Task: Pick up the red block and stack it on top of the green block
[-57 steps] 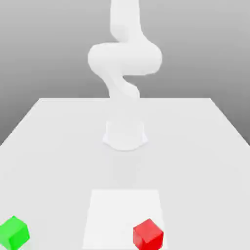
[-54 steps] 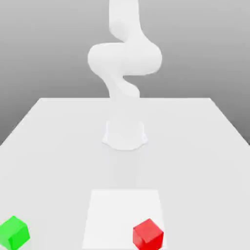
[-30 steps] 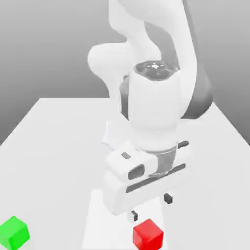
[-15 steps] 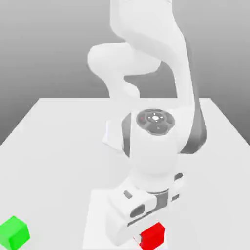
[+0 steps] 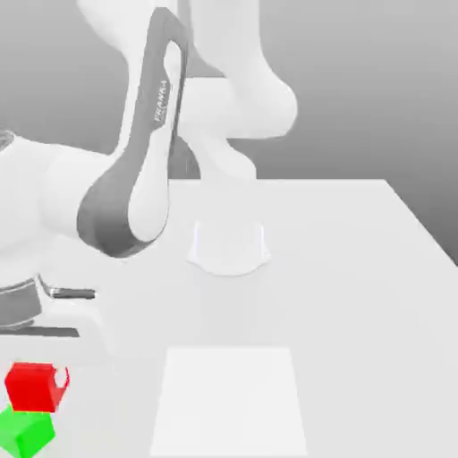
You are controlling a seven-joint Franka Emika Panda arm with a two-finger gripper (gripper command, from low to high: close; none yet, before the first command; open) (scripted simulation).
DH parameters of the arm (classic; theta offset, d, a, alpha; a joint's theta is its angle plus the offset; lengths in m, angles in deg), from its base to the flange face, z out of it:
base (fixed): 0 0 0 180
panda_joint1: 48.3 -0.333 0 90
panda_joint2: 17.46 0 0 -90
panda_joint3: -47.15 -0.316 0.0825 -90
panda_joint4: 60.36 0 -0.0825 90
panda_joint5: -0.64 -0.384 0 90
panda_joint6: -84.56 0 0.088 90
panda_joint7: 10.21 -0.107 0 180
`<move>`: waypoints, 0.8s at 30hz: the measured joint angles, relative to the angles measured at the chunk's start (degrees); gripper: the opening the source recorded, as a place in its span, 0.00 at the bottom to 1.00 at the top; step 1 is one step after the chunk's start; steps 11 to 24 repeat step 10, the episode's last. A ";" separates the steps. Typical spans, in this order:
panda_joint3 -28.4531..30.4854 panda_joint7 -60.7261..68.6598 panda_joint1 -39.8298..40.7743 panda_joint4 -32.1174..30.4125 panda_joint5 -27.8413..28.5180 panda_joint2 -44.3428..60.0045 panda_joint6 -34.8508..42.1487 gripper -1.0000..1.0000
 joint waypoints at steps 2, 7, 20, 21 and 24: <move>0.00 0.00 0.00 0.00 0.00 0.00 0.00 1.00; 0.14 -0.04 0.26 0.19 -0.10 0.15 0.01 1.00; 2.17 -2.31 -1.10 -0.13 3.10 -4.85 4.40 1.00; 2.17 -2.31 -1.10 -0.13 3.10 -4.85 4.40 1.00; 2.17 -2.31 -1.10 -0.13 3.10 -4.85 4.40 1.00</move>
